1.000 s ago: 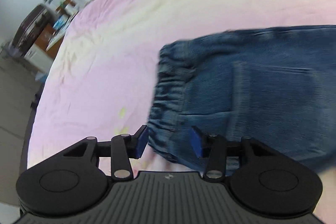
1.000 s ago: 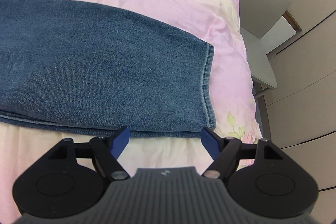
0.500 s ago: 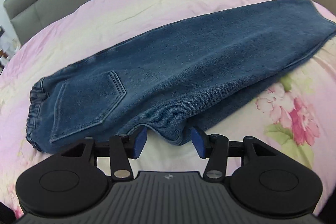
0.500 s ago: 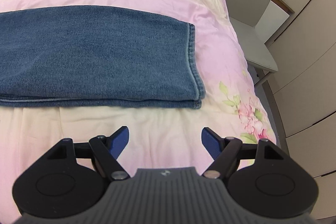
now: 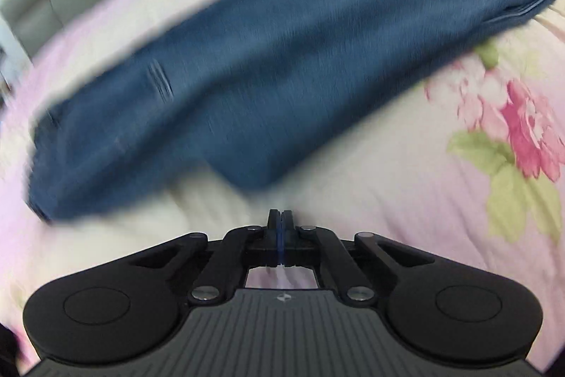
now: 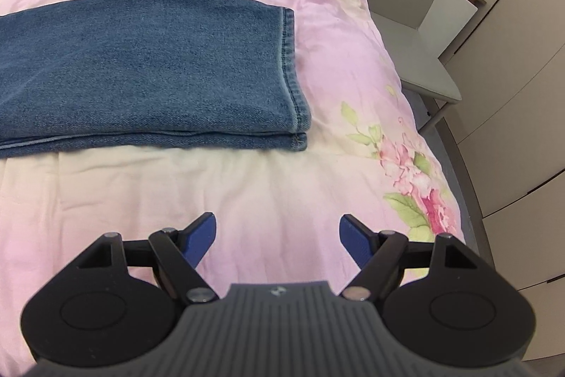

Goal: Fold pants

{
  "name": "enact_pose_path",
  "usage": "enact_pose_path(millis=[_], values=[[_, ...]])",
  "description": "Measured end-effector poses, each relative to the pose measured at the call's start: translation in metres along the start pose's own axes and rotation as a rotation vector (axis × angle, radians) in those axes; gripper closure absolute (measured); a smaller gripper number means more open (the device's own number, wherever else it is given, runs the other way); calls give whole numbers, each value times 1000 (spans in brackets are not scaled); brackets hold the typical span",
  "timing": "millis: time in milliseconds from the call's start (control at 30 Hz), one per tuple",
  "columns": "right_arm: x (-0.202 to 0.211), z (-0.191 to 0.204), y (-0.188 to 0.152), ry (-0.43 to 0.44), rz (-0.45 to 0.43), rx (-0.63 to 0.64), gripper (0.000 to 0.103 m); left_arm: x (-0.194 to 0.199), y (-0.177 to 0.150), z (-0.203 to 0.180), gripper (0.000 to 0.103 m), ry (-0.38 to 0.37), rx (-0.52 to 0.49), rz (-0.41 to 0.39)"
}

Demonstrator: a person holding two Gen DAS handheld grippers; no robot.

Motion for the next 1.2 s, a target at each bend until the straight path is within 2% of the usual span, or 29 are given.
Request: enact_pose_path(millis=[200, 233, 300, 367, 500, 567, 667, 733, 800, 867, 933, 1000, 1067, 1133, 1167, 1200], values=[[7, -10, 11, 67, -57, -84, 30, 7, 6, 15, 103, -32, 73, -11], [9, -14, 14, 85, -73, -124, 30, 11, 7, 18, 100, -46, 102, -10], [12, -23, 22, 131, -114, -214, 30, 10, 14, 21, 84, -50, 136, -20], [12, -33, 30, 164, -159, -300, 33, 8, 19, 18, 76, -42, 121, -32], [-9, -61, 44, 223, -206, -535, 48, -2, 27, 11, 66, -18, 113, -26], [-25, -73, 45, 260, -213, -657, 56, -3, 28, 12, 64, -4, 136, -27], [-49, -83, 44, 312, -210, -805, 61, 3, 28, 18, 63, 17, 177, -34], [-59, -84, 45, 324, -211, -864, 74, 5, 30, 20, 60, 19, 179, -37], [-57, -82, 50, 299, -238, -846, 89, 10, 31, 20, 45, 46, 148, -51], [-41, -76, 57, 251, -282, -754, 93, 19, 32, 16, 40, 74, 97, -88], [-29, -69, 62, 191, -283, -649, 95, 23, 34, 11, 37, 93, 53, -111], [-28, -67, 60, 159, -262, -601, 96, 20, 35, 7, 37, 125, 23, -123], [-37, -68, 52, 143, -208, -605, 96, 13, 39, 4, 39, 131, 15, -128], [-49, -67, 43, 122, -172, -602, 96, 10, 43, 5, 58, 145, 19, -152], [-52, -64, 42, 106, -164, -578, 96, 8, 45, 5, 79, 165, 20, -158], [-55, -61, 44, 88, -164, -549, 96, 8, 45, 7, 84, 180, 21, -164]])
Point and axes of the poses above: each gripper's, at about its wrist camera, not at the fingertips, and x roughly against the way its jaws point, z to its left, y to its top, the point moved 7 cm from there along -x, roughly the way its jaws point, and after that the axes turned 13 degrees about y, right-handed, at the moved point
